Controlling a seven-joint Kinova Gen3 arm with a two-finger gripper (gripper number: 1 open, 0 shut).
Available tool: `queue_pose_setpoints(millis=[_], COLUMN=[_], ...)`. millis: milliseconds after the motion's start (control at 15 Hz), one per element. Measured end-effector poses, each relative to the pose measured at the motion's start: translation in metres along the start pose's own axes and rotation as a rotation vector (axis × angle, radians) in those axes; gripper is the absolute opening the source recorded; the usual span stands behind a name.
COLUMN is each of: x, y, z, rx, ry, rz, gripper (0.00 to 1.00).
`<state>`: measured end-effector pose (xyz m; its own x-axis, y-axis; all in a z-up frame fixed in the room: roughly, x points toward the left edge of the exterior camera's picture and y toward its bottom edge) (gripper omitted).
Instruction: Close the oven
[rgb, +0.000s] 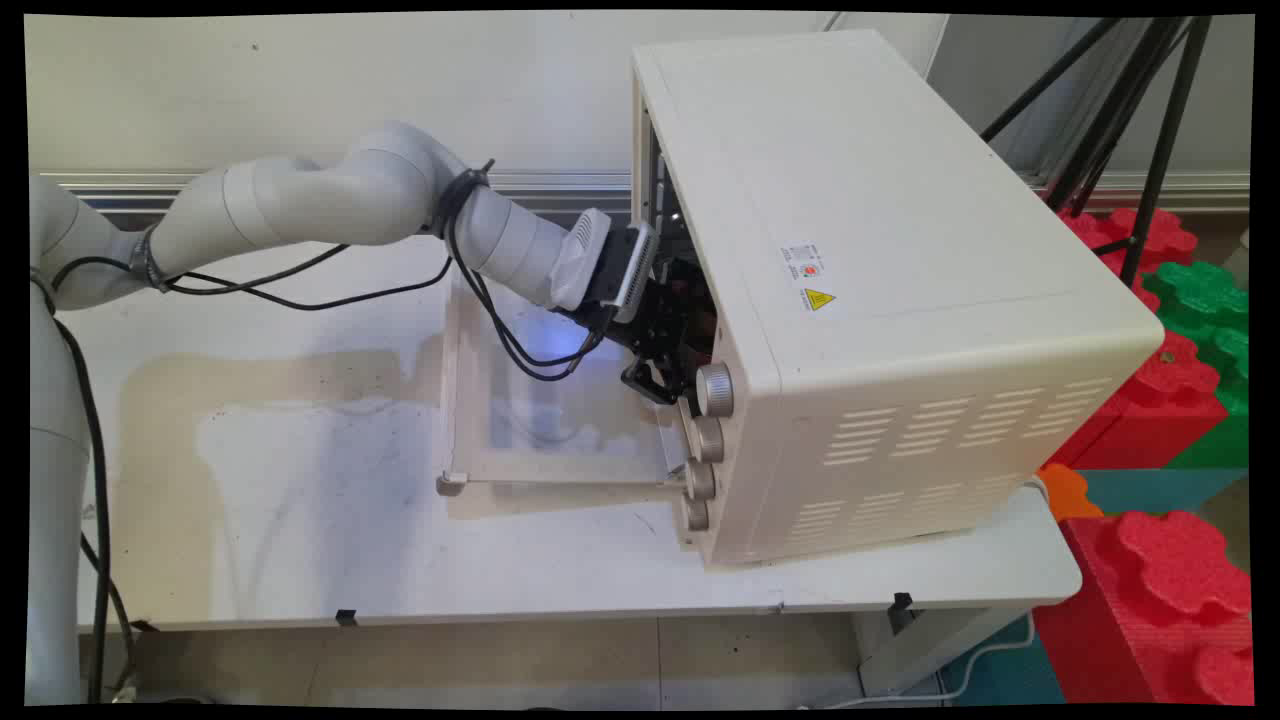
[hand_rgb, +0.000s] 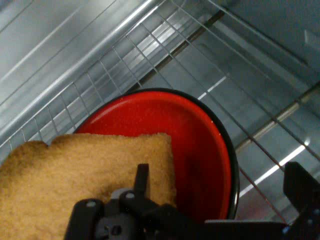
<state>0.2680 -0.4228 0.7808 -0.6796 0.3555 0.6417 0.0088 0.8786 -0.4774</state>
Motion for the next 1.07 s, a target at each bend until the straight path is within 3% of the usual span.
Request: queue_pose_setpoints(millis=[467,1067], x=[0.001,0.0], y=[0.004,0.028], z=[-0.032,-0.1], rx=[0.026,0.057], ry=[0.028,0.062], rz=[-0.051,-0.181], gripper=[1.0,1.0])
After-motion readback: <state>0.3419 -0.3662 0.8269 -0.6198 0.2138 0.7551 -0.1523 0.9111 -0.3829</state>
